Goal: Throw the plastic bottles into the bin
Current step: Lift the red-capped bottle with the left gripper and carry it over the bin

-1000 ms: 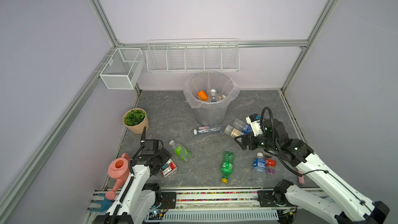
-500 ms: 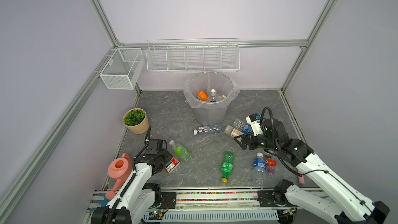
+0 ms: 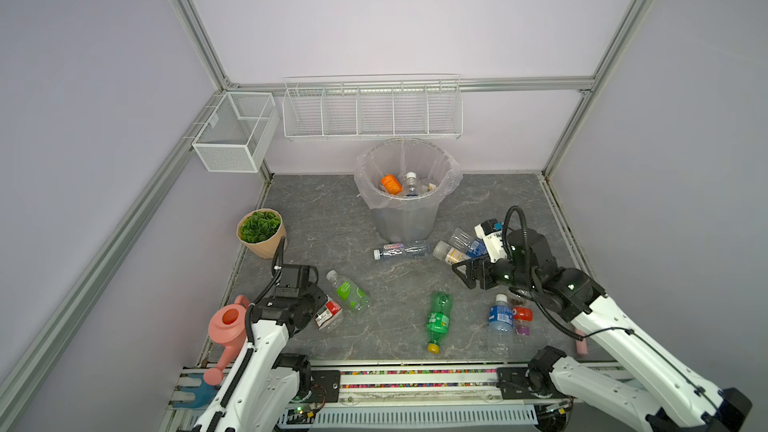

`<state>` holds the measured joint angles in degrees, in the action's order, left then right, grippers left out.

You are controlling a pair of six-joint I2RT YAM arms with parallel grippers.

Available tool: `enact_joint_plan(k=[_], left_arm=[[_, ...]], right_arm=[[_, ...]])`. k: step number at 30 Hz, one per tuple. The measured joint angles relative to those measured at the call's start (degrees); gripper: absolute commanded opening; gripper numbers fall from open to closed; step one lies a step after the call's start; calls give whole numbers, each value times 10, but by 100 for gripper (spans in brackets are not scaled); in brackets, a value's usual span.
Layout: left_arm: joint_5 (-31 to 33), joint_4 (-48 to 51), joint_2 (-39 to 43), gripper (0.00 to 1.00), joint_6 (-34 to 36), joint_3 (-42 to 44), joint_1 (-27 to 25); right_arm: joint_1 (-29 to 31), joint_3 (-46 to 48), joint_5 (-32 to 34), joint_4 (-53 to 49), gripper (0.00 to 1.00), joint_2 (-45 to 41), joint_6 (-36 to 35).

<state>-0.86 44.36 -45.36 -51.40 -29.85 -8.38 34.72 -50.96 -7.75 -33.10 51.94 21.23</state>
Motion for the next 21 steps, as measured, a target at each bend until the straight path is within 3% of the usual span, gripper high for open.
enact_joint_plan(k=[9,21], left_arm=[[30,32,10,19,11,-116,0],[52,14,-9,18,40,-264,-12]], right_arm=[[0,0,2,0,88,-3,0],[0,0,2,0,88,-3,0]])
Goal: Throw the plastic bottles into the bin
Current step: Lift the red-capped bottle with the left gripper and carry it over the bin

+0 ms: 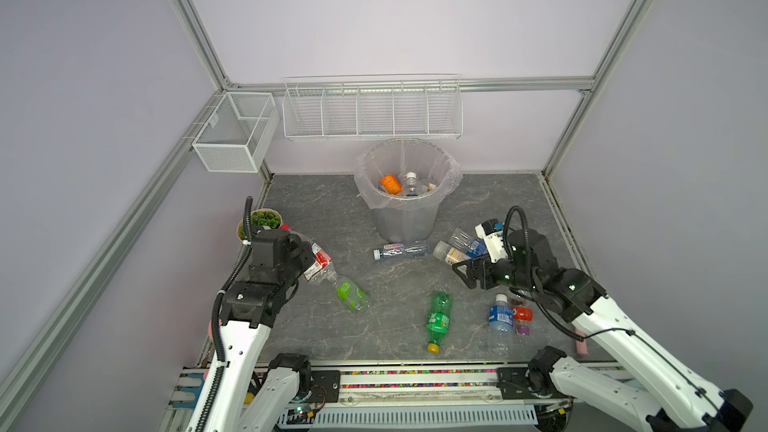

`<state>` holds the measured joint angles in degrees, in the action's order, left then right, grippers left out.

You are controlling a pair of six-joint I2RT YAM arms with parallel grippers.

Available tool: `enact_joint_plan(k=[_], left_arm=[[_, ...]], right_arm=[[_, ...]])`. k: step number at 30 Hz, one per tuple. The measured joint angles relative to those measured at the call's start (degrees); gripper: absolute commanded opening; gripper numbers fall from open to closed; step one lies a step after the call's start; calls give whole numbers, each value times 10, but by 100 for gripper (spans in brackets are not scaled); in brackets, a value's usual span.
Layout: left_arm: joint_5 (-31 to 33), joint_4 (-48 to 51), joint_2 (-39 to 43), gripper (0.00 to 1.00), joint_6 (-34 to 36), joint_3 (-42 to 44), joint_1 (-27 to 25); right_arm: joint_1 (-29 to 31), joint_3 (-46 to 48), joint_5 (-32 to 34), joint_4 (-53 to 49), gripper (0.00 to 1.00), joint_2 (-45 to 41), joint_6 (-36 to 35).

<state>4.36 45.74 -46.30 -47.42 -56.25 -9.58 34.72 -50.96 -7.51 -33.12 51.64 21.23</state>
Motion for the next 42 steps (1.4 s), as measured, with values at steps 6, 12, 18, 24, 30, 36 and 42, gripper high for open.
enact_joint_plan(k=[6,12,18,24,30,36,42], left_arm=[[8,-30,-41,18,26,-99,-10],[19,-66,-90,18,53,-196,-29],[47,-94,-156,18,96,-301,-85],[79,-118,-217,18,143,-393,-141],[114,-138,-266,18,193,-467,-189],[146,-176,-307,18,245,-517,-238],[154,-189,-368,18,274,-587,-251]], right_arm=[[0,0,2,0,88,-4,0],[0,0,2,0,88,-4,0],[0,0,2,-1,88,-4,0],[0,0,4,-6,88,-6,0],[0,0,8,-17,88,-17,-1],[0,0,11,-22,88,-22,-1],[0,0,18,-24,88,-34,-1]])
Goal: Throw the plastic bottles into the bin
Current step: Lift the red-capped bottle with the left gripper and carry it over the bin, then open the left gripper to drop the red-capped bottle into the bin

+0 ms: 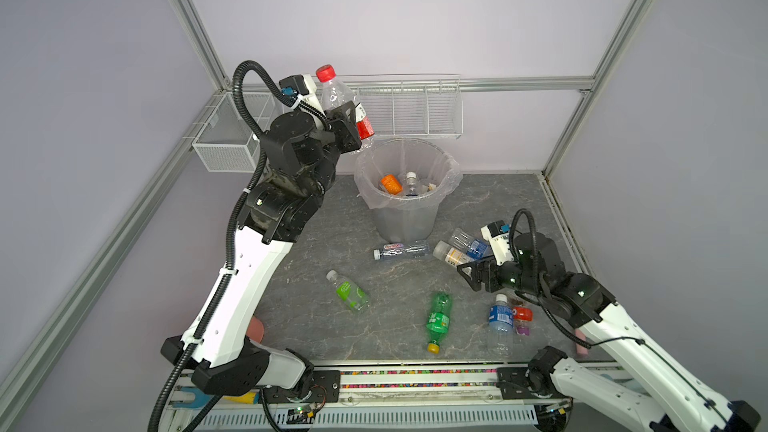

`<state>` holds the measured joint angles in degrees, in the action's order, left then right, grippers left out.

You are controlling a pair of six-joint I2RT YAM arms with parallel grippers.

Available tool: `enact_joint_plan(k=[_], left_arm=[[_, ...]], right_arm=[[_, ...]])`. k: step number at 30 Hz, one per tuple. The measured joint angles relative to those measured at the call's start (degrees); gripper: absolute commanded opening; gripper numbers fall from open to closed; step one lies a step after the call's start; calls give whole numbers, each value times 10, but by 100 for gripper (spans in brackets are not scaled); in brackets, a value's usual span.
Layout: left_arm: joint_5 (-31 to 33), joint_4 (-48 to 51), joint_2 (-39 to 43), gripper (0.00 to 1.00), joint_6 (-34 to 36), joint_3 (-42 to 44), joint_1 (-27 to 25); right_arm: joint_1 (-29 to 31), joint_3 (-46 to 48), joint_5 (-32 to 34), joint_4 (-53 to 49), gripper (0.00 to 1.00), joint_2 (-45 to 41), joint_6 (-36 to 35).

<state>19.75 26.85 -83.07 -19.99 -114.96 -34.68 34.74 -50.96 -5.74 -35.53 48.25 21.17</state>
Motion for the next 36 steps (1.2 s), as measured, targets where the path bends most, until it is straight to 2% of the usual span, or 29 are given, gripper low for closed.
enact_joint_plan(k=[18,30,32,33,34,35,36], left_arm=[[15,-10,-132,19,45,-126,-33],[18,31,-282,25,57,-238,-33],[19,56,-313,33,58,-272,-33],[17,74,-333,51,57,-299,-32],[14,95,-356,78,58,-329,-32],[9,112,-374,99,56,-353,-31],[1,135,-394,99,53,-381,-29]], right_arm=[[0,0,14,-28,88,-26,-2],[0,0,19,-40,88,-41,-2],[0,0,18,-42,88,-44,-2],[0,0,19,-43,88,-45,-2],[0,0,19,-45,88,-45,-2],[0,0,19,-47,88,-46,-2],[0,-1,19,-49,88,-46,-2]])
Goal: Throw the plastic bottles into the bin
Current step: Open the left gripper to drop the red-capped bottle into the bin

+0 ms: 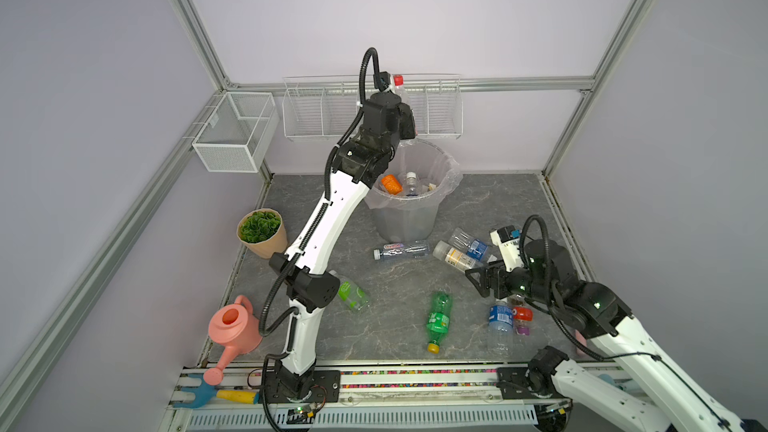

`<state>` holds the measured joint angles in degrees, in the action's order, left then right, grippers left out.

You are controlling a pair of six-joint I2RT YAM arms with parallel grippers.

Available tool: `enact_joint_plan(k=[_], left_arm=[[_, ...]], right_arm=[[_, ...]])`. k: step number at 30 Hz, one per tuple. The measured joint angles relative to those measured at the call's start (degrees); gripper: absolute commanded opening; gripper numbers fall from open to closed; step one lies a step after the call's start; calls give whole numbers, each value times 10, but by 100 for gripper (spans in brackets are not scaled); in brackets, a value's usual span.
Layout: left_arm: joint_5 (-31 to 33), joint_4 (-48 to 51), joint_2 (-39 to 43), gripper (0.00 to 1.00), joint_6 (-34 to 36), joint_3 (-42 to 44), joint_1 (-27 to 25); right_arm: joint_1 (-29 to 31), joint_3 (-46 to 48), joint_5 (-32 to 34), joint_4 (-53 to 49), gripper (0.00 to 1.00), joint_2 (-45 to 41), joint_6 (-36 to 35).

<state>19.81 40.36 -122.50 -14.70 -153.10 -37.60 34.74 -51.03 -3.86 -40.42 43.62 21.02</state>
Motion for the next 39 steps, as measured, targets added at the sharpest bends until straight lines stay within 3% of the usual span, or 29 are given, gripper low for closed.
enact_joint_plan(k=[3,6,10,20,39], left_arm=[[-13,47,-21,99,-11,-23,1],[-19,50,2,99,-16,11,2],[-22,23,87,99,-17,95,2],[-17,-82,267,100,-8,207,1],[-18,-106,250,96,0,264,0]], right_arm=[[0,-2,0,-7,88,0,0],[0,-2,0,-10,88,-2,0],[0,-2,0,-11,88,-2,0],[0,-4,-1,-8,88,5,2],[0,-8,-1,-7,88,6,2]])
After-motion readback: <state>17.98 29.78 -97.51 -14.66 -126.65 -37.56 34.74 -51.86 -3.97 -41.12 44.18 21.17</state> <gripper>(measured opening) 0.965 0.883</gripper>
